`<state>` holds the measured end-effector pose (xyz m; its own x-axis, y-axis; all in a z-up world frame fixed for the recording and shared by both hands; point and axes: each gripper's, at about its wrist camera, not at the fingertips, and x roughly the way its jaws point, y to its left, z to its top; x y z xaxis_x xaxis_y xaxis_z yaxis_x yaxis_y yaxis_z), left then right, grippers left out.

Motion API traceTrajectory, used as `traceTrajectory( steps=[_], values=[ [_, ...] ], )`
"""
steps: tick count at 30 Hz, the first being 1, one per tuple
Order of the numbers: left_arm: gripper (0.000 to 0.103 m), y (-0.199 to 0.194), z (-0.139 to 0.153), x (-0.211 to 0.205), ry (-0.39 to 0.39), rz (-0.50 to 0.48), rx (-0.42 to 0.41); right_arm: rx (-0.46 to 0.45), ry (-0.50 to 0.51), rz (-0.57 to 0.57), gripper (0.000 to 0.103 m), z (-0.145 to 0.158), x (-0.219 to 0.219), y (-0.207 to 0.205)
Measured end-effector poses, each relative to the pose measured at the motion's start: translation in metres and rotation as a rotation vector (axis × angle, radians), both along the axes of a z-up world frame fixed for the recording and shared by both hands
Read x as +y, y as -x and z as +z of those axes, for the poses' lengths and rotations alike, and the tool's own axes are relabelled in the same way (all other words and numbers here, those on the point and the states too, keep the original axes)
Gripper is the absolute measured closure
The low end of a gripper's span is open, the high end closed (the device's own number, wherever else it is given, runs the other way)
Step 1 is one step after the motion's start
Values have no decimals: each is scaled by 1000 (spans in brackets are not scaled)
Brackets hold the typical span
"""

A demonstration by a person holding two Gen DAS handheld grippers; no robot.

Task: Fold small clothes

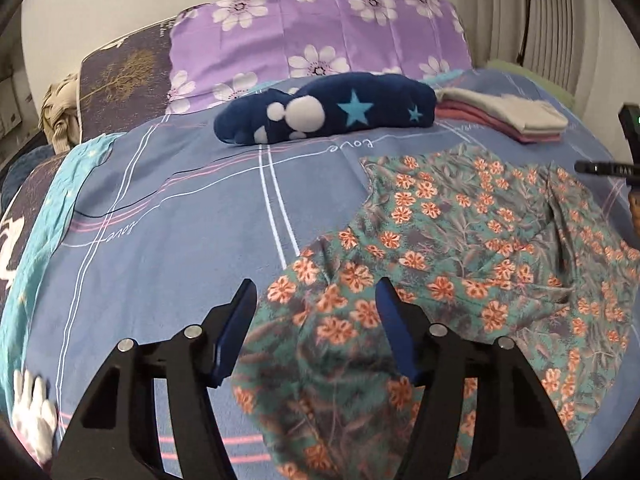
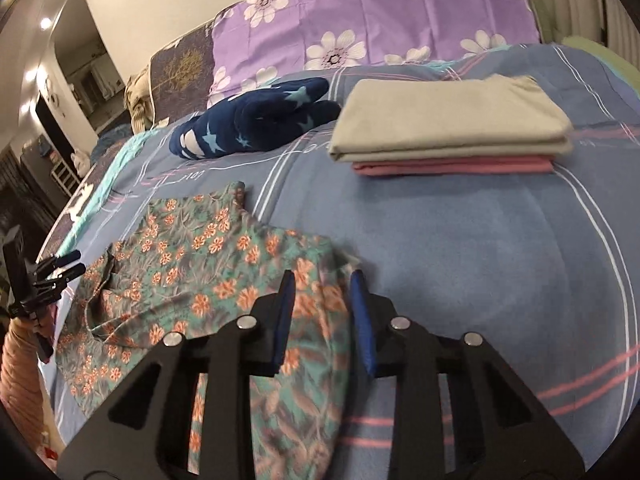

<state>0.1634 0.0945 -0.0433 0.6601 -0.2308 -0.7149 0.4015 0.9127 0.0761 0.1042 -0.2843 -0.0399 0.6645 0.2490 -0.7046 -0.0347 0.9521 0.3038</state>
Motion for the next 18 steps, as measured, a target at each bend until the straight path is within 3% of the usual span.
traceTrajectory(
  steps=[2,6,12,16,18],
  values=[
    [40,-4,-9,-4,-1,-9,26,-1,9,19,62,-1,5,-6],
    [40,-7,-22,-8,-14,-15,51,21,34,38,60,-9,11,-17],
    [52,-7,-14,-19,-38,-58,10,44,27,39,60,-19,12,-26],
    [75,-6,-15,-32,-86,-130,28,48,36,50,60,-20,14,-28],
    [85,-9,-25,-39,-128,-136,58,52,41,57,67,-21,16,-29]
  ],
)
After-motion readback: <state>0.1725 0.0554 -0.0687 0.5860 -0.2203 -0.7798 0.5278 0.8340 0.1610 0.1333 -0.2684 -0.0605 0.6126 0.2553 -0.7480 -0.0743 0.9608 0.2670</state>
